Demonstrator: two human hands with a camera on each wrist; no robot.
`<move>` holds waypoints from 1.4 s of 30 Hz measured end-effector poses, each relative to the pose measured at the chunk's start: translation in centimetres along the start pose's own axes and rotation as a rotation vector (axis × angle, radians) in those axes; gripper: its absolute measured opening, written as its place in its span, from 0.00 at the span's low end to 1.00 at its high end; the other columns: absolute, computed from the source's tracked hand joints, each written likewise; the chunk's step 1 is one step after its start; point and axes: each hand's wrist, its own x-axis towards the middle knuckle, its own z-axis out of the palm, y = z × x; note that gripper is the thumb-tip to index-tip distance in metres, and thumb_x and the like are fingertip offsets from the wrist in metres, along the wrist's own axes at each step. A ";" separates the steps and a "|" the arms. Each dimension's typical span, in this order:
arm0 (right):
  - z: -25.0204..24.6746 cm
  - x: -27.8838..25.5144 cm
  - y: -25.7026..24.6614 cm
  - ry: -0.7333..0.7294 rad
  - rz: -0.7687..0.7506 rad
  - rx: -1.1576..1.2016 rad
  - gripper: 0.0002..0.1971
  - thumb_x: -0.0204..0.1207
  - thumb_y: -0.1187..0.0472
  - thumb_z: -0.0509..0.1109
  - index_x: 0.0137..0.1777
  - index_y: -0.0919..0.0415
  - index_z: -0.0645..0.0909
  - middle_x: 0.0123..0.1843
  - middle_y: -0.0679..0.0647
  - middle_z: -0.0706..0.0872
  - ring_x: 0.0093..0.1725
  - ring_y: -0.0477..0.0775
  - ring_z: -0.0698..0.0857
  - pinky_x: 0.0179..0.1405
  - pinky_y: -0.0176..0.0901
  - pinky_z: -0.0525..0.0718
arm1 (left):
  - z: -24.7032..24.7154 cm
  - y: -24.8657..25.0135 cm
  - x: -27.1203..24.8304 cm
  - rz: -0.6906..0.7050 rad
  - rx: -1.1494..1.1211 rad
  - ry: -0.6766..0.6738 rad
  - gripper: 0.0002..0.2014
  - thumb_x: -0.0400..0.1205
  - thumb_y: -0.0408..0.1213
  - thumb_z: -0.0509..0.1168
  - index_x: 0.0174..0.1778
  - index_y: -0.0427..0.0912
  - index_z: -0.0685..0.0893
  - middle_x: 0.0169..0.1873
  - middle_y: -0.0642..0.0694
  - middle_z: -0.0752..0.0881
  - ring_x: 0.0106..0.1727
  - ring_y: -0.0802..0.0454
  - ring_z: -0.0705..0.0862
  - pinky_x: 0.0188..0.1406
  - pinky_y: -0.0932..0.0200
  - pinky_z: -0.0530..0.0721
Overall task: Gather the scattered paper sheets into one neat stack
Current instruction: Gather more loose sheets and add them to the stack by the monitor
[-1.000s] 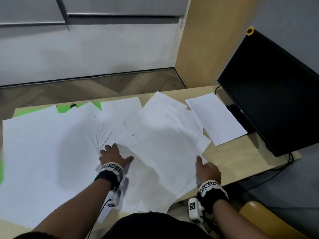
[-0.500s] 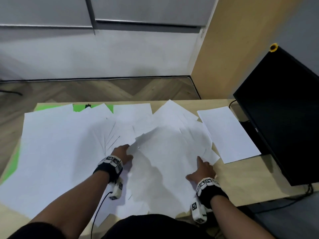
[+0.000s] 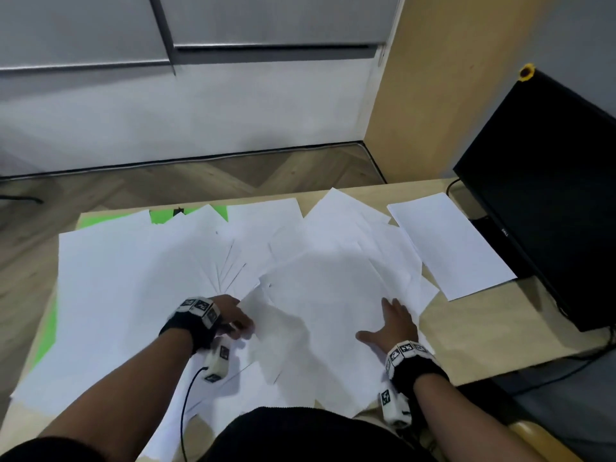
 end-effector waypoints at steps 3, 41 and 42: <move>0.0 -0.6 -0.9 0.057 -0.011 -0.054 0.61 0.56 0.30 0.76 0.86 0.50 0.52 0.85 0.53 0.60 0.84 0.55 0.60 0.82 0.53 0.57 | 0.5 -0.4 -0.2 0.095 -0.060 0.074 0.05 0.76 0.33 0.73 0.46 0.39 0.86 0.39 0.42 0.93 0.31 0.51 0.88 0.21 0.67 0.73; -4.5 -3.7 -11.0 0.165 -0.079 1.183 0.11 0.60 0.71 0.74 0.42 0.59 0.82 0.37 0.55 0.87 0.37 0.52 0.82 0.38 0.45 0.81 | 0.5 8.4 -3.9 0.537 -0.476 0.438 0.22 0.57 0.43 0.69 0.47 0.41 0.85 0.43 0.42 0.89 0.47 0.42 0.87 0.41 0.59 0.81; -4.9 -3.6 -11.1 0.227 -0.099 1.152 0.09 0.62 0.67 0.74 0.41 0.58 0.81 0.36 0.54 0.87 0.37 0.52 0.81 0.40 0.46 0.81 | 0.2 8.7 -4.2 0.552 -0.491 0.460 0.23 0.57 0.44 0.70 0.48 0.41 0.85 0.44 0.42 0.89 0.48 0.42 0.88 0.44 0.56 0.83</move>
